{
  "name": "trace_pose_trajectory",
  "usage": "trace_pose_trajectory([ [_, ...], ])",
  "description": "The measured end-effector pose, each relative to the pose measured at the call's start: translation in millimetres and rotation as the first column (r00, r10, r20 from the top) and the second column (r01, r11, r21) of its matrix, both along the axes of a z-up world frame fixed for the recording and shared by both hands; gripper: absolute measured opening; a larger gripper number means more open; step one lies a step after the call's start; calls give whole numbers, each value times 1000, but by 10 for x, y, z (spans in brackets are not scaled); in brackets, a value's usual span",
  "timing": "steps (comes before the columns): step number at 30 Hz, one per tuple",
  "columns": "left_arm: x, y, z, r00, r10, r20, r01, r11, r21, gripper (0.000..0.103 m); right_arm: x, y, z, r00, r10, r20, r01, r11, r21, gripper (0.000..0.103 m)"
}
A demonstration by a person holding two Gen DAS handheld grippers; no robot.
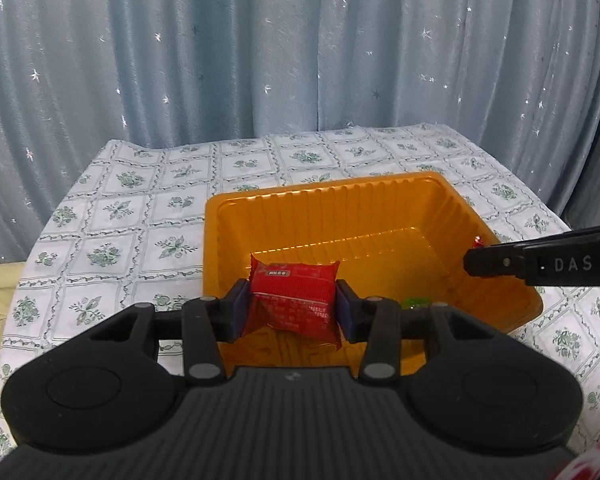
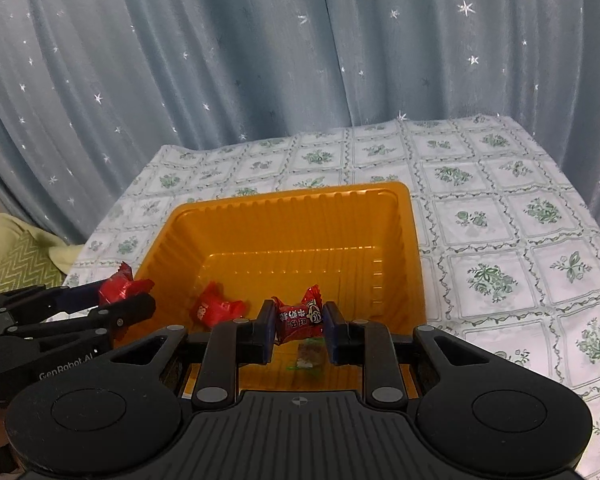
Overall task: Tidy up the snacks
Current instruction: 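Carry both snacks into the orange tray and open both tools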
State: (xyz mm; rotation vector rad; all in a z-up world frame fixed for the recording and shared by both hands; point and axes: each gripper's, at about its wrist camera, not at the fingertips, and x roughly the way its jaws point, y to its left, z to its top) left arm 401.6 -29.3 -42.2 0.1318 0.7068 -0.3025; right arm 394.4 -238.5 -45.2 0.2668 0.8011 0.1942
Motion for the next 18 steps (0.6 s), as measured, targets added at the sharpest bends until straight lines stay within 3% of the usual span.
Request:
trace_pose_trajectory([
  [8,47,-47,-58,1000,-14,5,14,1000,4,48,46,-44,-102,1000,-5,-5,5,1000,30,25],
  [10,52,-51,-65,1000,-20,3,20,1000,3,55,57,-63,-112,1000,-9,-3,9,999,50,32],
  [12,48,-54,-61,1000,-19,9,19,1000,14,58,50,-96,-109,999,-32,3,32,998,61,49],
  [13,45,-51,-58,1000,-17,13,17,1000,17,66,47,-96,-99,999,-38,10,38,997,61,52],
  [14,39,-44,-52,1000,-17,17,17,1000,14,70,39,-104,-90,999,-40,17,39,997,62,54],
  [18,-10,-8,-20,1000,-9,28,9,1000,6,70,1,-133,-59,999,-46,22,45,997,58,54],
])
